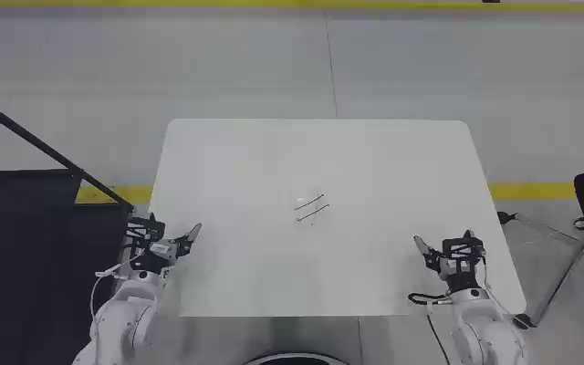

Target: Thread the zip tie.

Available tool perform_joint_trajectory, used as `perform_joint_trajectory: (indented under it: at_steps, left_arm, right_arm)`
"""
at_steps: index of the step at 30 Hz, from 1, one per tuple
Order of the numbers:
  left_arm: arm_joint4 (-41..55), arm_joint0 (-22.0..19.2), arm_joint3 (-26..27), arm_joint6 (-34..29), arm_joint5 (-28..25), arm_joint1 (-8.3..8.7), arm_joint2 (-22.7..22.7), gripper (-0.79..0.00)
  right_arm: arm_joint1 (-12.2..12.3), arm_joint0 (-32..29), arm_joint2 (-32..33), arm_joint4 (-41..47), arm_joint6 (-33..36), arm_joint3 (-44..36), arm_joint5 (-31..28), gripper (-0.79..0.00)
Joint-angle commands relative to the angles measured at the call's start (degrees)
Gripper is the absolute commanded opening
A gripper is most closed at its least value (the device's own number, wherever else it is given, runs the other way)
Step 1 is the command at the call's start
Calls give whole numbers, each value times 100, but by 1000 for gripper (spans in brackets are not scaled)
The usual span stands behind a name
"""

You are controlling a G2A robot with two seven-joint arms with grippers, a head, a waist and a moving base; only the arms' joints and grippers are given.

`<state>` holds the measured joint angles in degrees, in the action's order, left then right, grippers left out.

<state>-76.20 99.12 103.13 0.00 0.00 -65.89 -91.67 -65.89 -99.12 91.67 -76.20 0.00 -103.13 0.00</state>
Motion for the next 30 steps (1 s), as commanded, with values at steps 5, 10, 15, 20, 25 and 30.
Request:
perform_joint_trajectory:
  at_steps: [5,10,15,20,25,30]
  left_arm:
    - [0,0,0,0,0,0,0,-1]
    - [-67,0,20,64,-46,1,1,0]
    - [532,-10,117,-196,-485,0,-131,0]
    - [1230,-57,254,-579,-1185,29,-391,0]
    - [1921,-172,225,-1077,-1773,60,-571,0]
    - [2272,-258,372,-1397,-2167,85,-606,0]
  right_arm:
    - [0,0,0,0,0,0,0,0]
    - [0,0,0,0,0,0,0,0]
    - [5,99,-73,95,341,-58,-418,0]
    - [63,330,88,969,1003,-98,-1830,0]
    - [169,853,185,2239,2202,158,-3534,0]
    - [238,1563,-67,3296,3477,408,-4082,0]
